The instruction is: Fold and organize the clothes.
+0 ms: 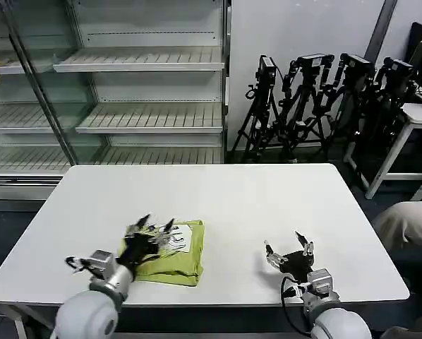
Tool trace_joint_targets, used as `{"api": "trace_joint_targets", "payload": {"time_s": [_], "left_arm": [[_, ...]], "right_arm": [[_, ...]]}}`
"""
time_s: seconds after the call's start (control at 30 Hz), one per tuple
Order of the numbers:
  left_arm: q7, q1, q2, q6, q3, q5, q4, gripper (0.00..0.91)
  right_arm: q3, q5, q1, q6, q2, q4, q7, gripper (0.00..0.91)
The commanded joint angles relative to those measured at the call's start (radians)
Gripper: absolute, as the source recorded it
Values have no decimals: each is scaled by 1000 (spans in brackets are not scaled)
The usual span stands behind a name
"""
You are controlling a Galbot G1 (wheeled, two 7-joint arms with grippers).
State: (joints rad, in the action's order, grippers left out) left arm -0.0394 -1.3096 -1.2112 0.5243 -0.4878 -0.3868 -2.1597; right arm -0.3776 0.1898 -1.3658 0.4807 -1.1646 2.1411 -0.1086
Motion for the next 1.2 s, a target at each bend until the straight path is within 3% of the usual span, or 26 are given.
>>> {"api": "trace_joint_targets", "payload": {"time_s": [0.03,0.6,0.63,0.67,0.7,1.2], "left_arm": [[0,-116,10,21,-211,15,86,907],[12,-62,-37,52,-126,-71,189,907],[21,-64,-39,52,-122,-75,185,373],[27,-70,-39,52,-114,-77,179,171],[26,-71,-41,52,-112,-75,176,30],[30,-67,-50,49,-106,-55,189,10]], "right_arm": [[7,-2,7,2,2,4,1,907],[1,-14,-13,5,6,24,0,907],[1,-14,-13,5,6,24,1,907],[0,-14,-13,5,6,24,1,907],[0,-14,-13,5,6,24,1,907],[7,-13,-6,4,8,18,2,907]]}}
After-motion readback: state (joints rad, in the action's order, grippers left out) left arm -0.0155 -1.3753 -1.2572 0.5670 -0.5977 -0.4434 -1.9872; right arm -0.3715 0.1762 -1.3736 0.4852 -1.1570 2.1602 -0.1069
